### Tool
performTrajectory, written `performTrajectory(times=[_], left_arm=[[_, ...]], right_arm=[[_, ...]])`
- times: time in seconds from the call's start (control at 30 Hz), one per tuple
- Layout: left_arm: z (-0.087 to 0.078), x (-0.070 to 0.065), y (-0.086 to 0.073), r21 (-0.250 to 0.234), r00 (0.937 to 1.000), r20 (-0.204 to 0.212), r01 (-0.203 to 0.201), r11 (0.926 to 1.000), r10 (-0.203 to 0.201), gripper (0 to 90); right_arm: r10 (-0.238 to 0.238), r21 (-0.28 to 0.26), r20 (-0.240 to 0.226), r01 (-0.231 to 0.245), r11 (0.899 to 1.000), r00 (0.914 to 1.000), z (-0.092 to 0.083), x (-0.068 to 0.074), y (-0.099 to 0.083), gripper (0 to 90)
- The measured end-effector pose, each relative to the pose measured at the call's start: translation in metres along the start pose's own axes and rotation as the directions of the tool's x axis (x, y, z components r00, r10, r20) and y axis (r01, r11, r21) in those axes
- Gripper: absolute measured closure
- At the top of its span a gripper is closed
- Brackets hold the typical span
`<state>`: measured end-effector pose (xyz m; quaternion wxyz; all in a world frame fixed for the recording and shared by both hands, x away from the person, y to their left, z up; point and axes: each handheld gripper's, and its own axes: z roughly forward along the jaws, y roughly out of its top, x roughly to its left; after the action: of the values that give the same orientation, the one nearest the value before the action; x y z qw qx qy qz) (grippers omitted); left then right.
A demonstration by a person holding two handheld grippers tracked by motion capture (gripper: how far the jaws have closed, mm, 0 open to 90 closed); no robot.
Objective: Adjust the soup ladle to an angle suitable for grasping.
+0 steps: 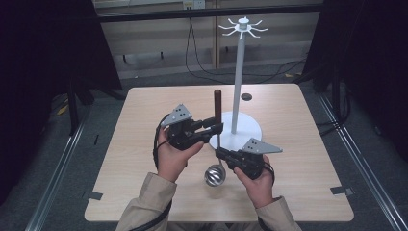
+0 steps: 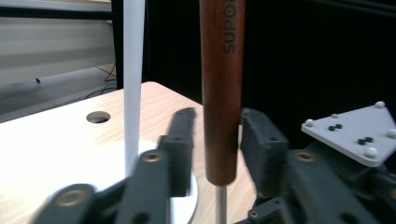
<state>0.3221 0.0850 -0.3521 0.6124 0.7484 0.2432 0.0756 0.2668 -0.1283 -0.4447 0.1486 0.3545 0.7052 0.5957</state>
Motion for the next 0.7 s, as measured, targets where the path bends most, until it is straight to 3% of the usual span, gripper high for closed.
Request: performTrajectory(times=[0.07, 0.13, 0.2, 0.33, 0.7], left_arm=[[0.000, -0.001, -0.001, 0.019, 0.9992, -0.012, -0.039, 0.9991, 0.039, 50.3], [0.000, -0.001, -0.003, 0.024, 0.9985, -0.001, -0.055, 0.9982, 0.055, 44.3], [-0.004, 0.001, -0.005, 0.042, 0.9975, -0.016, -0.068, 0.9968, 0.068, 38.5], [-0.010, 0.006, -0.010, 0.031, 0.9990, -0.025, -0.036, 0.9989, 0.037, 31.0], [-0.020, 0.017, -0.029, 0.077, 0.9956, -0.081, -0.042, 0.9962, 0.048, 20.0]], right_arm=[[-0.012, 0.000, -0.006, 0.012, 1.000, 0.9999, 0.001, 0.002, 0.001, 85.9], [-0.013, -0.002, -0.010, 0.013, 1.000, 0.9999, 0.002, 0.003, 0.002, 85.9], [-0.011, -0.001, -0.015, 0.011, 1.000, 0.9998, 0.002, 0.002, 0.002, 85.9], [-0.014, 0.010, -0.014, 0.014, 1.000, 0.9998, 0.002, -0.002, 0.000, 85.8], [-0.003, 0.002, -0.002, 0.003, 1.000, 1.0000, -0.007, -0.012, 0.002, 85.8]])
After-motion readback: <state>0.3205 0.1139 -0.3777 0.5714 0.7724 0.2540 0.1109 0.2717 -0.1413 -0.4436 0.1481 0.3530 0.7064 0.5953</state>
